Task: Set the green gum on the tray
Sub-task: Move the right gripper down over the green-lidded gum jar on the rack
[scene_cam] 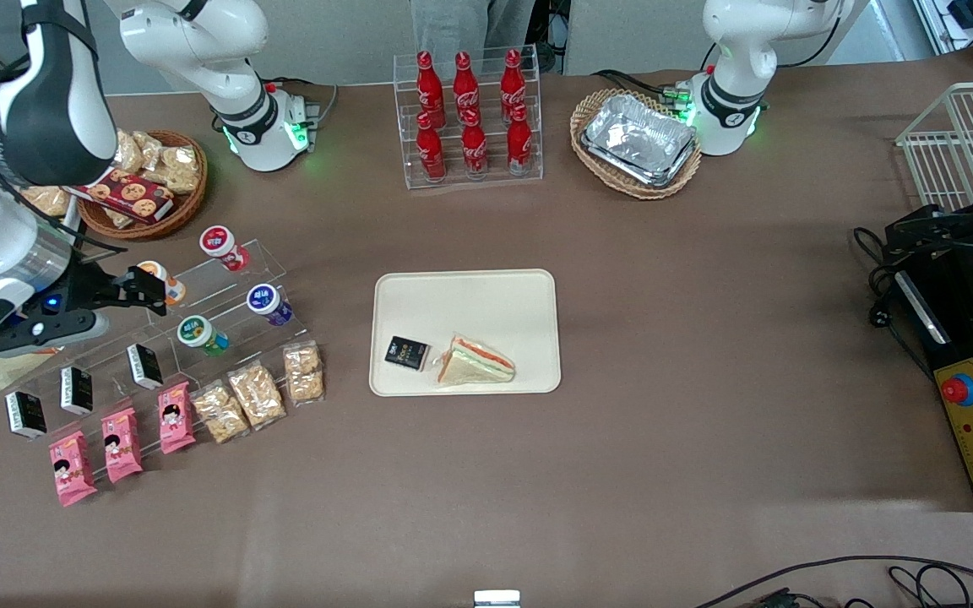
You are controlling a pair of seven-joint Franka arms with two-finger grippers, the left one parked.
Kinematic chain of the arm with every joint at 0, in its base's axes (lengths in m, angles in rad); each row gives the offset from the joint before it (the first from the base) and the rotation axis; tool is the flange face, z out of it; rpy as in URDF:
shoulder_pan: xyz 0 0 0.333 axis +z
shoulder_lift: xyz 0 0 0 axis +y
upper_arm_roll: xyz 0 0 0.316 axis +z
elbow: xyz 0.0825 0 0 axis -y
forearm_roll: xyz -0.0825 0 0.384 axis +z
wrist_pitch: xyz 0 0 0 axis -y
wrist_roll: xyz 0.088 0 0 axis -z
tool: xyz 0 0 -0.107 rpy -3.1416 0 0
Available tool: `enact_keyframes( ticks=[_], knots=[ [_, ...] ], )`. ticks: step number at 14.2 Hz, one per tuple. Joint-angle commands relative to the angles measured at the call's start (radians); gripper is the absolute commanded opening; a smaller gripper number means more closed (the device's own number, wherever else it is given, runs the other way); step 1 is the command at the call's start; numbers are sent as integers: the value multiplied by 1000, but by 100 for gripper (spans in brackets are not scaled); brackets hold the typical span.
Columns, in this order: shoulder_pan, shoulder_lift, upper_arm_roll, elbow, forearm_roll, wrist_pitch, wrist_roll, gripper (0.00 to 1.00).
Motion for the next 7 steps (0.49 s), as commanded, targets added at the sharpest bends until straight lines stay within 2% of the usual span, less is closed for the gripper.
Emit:
enact_keyframes(
  ticks=[1, 7],
  knots=[
    [-2, -126, -11, -274, 13, 226, -22, 100],
    [-3, -103, -28, -465, 2, 470, -30, 100]
  ],
)
